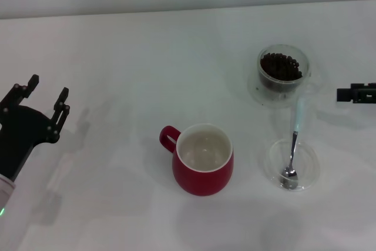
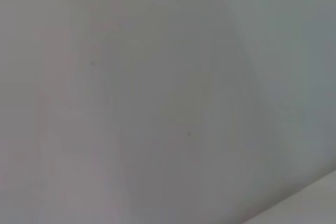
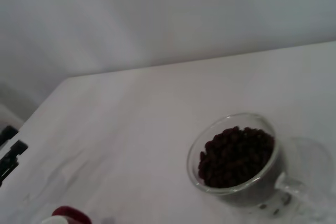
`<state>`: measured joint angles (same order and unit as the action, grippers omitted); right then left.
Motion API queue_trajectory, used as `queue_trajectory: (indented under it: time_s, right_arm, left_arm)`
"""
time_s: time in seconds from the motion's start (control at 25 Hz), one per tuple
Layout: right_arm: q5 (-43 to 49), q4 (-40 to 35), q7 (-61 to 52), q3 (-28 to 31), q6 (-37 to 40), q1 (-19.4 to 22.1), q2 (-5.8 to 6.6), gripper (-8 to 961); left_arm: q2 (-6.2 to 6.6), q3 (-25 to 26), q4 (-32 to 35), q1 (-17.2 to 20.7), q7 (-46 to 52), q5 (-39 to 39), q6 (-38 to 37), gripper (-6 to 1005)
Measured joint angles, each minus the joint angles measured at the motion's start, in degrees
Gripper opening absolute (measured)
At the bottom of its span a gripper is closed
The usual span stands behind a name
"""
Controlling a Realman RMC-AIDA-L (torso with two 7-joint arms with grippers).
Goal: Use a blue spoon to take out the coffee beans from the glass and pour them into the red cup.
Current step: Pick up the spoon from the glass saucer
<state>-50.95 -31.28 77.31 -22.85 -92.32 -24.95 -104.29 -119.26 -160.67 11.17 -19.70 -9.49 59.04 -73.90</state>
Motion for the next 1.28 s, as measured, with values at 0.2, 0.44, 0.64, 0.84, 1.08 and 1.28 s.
queue_trajectory:
  time_s: [0.2, 0.44, 0.64, 0.84, 1.08, 1.28]
  right_arm:
    - [0.25, 0.45, -0.66, -1.14, 0.48, -0.76, -1.20, 871]
    - [0.65, 0.79, -1.19, -3.15, 2.52, -1.32, -2.84, 871]
    - [0.68, 0.97, -2.18, -4.03, 3.87, -1.88, -4.26, 871]
    - [0.75, 1.20, -3.51, -5.13, 6.42, -1.93, -5.71, 870]
    - [0.78, 1.96, -5.10, -6.30, 9.29, -2.12, -6.48, 870]
    - [0.78, 3.06, -5.94, -6.34, 11.58, -2.50, -6.56, 870]
  left_arm:
    - [0.05, 0.00, -0.32, 0.04, 0.00, 0.04, -0.61, 529]
    - [-0.01, 0.01, -0.16, 0.26, 0.00, -0.10, -2.39, 526]
    - [0.00, 0.01, -0.32, 0.32, 0.00, -0.20, -2.89, 525]
    - [0.08, 0.02, -0.84, 0.10, 0.00, -0.21, -2.95, 524]
    - [0.13, -0.04, -1.75, -0.13, -0.16, -0.44, -3.12, 523]
    - [0.18, 0.00, -2.62, -0.54, -0.17, -0.33, -3.20, 521]
